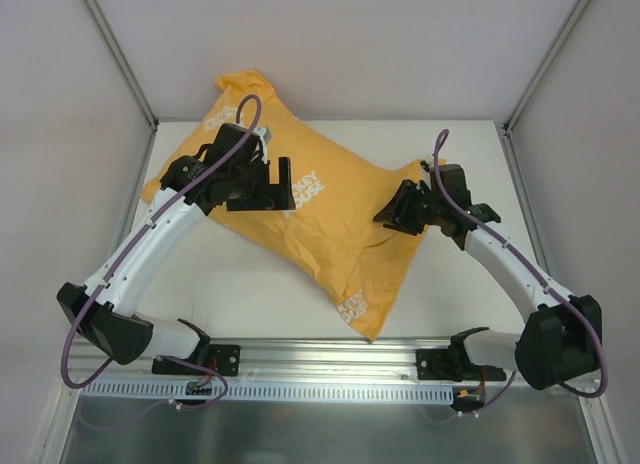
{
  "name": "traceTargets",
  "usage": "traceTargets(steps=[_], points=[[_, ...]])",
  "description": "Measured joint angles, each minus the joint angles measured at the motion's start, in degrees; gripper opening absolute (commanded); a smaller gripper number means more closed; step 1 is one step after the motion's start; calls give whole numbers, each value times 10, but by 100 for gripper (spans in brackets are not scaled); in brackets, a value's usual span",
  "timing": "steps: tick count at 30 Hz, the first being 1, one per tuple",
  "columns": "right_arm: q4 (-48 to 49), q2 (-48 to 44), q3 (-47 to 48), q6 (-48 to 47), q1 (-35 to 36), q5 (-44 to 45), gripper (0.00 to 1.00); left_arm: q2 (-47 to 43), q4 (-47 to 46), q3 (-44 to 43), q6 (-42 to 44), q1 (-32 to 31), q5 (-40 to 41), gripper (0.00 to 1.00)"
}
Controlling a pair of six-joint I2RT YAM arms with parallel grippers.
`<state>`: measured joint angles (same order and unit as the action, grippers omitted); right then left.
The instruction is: Remove the pillowcase from the pillow
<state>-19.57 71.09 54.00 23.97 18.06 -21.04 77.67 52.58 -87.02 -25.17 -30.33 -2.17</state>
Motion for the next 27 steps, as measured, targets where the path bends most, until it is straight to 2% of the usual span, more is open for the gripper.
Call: traceTargets(steps=[9, 12, 13, 20, 22, 27], points=[[37, 31, 0, 23, 56, -5, 41, 0, 0, 0, -10, 0, 0, 96], [41, 31, -1, 27, 58, -5, 57, 0, 0, 2, -11, -1, 0, 96], [41, 31, -1, 28, 58, -5, 58, 0, 0, 2, -11, -1, 0, 96], [28, 29, -5, 23, 66, 28, 57, 0, -1, 7, -12, -1, 0, 96], [28, 24, -17, 23, 66, 35, 52, 0, -1, 7, -13, -1, 0, 96], [30, 20, -40, 26, 69, 37, 16, 0, -3, 7, -14, -1, 0, 96]])
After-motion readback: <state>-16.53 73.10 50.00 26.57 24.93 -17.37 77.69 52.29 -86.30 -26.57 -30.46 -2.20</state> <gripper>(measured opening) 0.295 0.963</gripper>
